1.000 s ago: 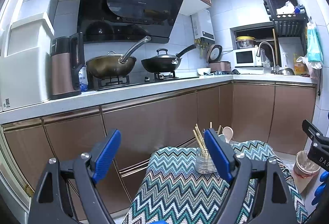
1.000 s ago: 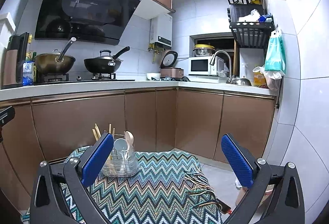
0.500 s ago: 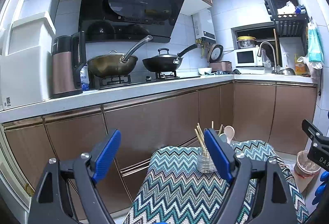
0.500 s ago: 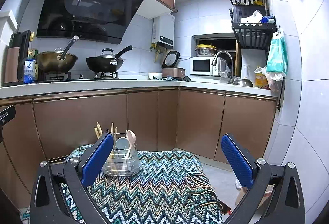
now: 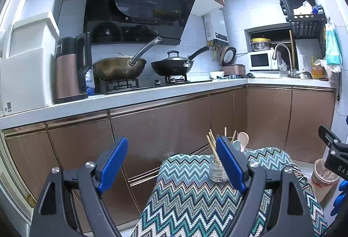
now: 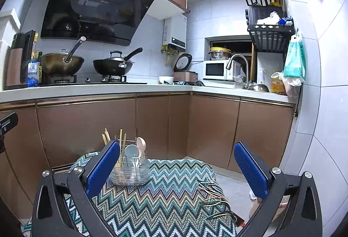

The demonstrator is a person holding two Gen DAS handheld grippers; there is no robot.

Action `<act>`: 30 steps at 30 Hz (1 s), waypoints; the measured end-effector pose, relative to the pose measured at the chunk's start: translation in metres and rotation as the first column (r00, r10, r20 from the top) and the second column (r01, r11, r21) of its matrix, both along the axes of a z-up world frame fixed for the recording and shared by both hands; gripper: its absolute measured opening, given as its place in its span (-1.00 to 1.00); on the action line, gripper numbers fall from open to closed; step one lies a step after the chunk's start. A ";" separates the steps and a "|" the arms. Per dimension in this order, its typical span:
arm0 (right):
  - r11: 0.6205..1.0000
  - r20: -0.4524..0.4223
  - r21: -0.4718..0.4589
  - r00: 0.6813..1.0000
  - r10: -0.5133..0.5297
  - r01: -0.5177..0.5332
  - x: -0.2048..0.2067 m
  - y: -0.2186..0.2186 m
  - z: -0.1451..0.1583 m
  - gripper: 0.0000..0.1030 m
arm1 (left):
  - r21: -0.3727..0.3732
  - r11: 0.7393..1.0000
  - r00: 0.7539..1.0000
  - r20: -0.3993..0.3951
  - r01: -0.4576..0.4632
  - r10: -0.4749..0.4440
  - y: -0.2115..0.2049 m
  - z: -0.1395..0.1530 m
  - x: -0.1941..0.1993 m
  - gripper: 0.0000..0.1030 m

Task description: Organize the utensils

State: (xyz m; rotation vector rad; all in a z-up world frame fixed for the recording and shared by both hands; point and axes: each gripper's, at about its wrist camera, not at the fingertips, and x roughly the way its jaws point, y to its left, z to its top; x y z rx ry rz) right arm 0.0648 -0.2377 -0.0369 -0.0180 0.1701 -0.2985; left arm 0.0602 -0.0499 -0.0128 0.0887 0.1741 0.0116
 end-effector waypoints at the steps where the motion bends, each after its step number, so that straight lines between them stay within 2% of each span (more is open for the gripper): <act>1: 1.000 0.000 0.000 1.000 0.001 -0.001 0.000 0.000 0.000 1.00 | 0.000 1.000 1.000 0.000 0.000 0.000 0.001 -0.001 0.000 0.60; 30: 1.000 -0.004 0.001 1.000 0.007 -0.007 0.001 0.002 0.000 1.00 | 0.000 1.000 1.000 0.015 -0.009 0.009 0.009 0.003 -0.004 0.60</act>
